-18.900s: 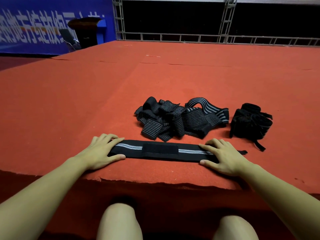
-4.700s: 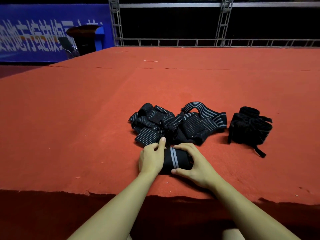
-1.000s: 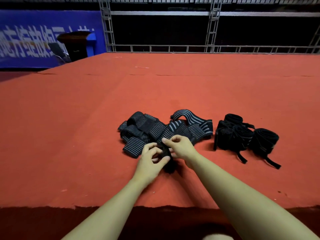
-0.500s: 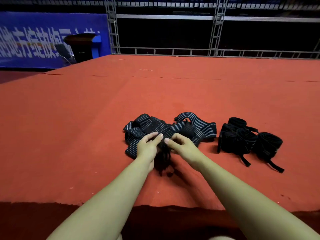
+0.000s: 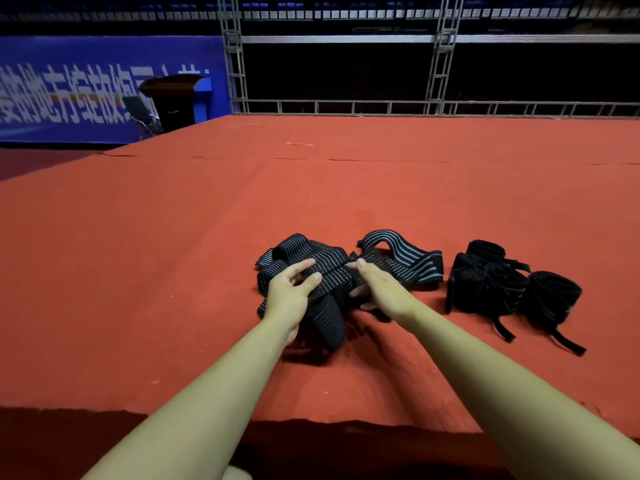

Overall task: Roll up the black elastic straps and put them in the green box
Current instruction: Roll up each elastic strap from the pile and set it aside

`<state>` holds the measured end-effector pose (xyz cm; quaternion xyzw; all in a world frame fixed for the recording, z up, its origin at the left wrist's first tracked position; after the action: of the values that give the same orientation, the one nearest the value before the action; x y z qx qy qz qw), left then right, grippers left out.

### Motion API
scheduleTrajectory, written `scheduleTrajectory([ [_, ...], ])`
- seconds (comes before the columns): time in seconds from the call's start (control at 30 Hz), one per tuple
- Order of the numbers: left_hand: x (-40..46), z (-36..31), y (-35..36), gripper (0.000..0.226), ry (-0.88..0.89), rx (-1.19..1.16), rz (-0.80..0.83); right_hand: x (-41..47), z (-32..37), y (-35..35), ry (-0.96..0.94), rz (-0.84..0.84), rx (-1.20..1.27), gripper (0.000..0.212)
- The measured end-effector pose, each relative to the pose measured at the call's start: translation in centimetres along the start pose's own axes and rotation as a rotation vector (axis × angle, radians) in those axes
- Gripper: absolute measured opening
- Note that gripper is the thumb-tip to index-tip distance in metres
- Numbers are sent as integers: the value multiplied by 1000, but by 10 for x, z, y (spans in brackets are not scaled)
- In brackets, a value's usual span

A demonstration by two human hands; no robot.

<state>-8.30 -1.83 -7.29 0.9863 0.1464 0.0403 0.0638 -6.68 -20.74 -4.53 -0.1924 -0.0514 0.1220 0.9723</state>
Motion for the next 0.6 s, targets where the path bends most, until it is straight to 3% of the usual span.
scheduleTrajectory([
  [0.23, -4, -15, -8, 29, 13, 40, -10, -7, 8, 16, 144, 122, 147, 55],
  [0.37, -10, -22, -11, 28, 37, 90, -29, -2, -1, 24, 190, 147, 18, 88],
  [0.53, -9, -36, -20, 28, 44, -69, -97, 5, -19, 28, 246, 152, -132, 91],
  [0.6, -7, -39, -23, 31, 16, -95, -71, 8, -12, 27, 213, 63, -52, 86],
])
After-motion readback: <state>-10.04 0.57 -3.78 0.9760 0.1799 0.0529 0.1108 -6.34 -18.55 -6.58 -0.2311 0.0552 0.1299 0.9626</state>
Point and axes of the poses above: each hand's wrist, its own x-axis towards the middle knuckle, its own y-axis out of the palm, z = x × y, the point moved 8 cm from there along x, towards the middle knuckle, and after that the axes turned 2 degrees about -z, right-handed, at the moved point
